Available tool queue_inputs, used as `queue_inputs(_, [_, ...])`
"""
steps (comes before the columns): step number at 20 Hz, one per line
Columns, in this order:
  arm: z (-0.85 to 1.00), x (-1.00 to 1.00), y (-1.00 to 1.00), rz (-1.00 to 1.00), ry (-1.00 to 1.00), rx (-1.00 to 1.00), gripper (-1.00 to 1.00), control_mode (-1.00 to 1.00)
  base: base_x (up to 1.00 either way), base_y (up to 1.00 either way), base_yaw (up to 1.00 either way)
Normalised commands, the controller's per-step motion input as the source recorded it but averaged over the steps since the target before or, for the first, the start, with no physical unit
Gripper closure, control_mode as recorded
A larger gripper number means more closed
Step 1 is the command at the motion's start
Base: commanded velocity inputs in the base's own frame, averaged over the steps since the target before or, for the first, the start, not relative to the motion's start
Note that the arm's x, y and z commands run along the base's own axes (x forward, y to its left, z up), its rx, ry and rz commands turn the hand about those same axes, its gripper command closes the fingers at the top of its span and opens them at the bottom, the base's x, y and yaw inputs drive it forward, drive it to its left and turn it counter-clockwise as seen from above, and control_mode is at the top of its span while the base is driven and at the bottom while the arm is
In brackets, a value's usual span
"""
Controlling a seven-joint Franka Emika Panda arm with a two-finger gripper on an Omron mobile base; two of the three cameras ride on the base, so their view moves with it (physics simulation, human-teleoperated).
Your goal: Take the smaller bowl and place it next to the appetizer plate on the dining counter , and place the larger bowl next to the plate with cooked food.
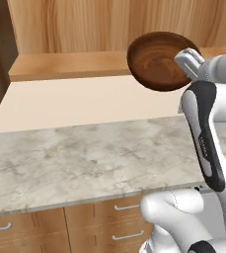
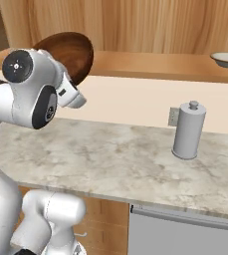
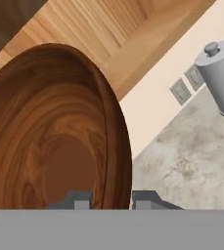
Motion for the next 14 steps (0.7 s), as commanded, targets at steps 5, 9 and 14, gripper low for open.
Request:
queue_inputs(5, [-0.37,-0.59,-0.07,0.07,0.17,0.00,1.00,-1.00,0.00,0.00,0.00])
queue_inputs(9, [-0.67,-0.46,0.00,0.07,0.16,-0.06,1.00,-1.00,0.00,0.00,0.00])
queue_inputs(14, [-0.65,-0.23,0.00,0.06,0.07,-0.05,1.00,-1.00,0.00,0.00,0.00])
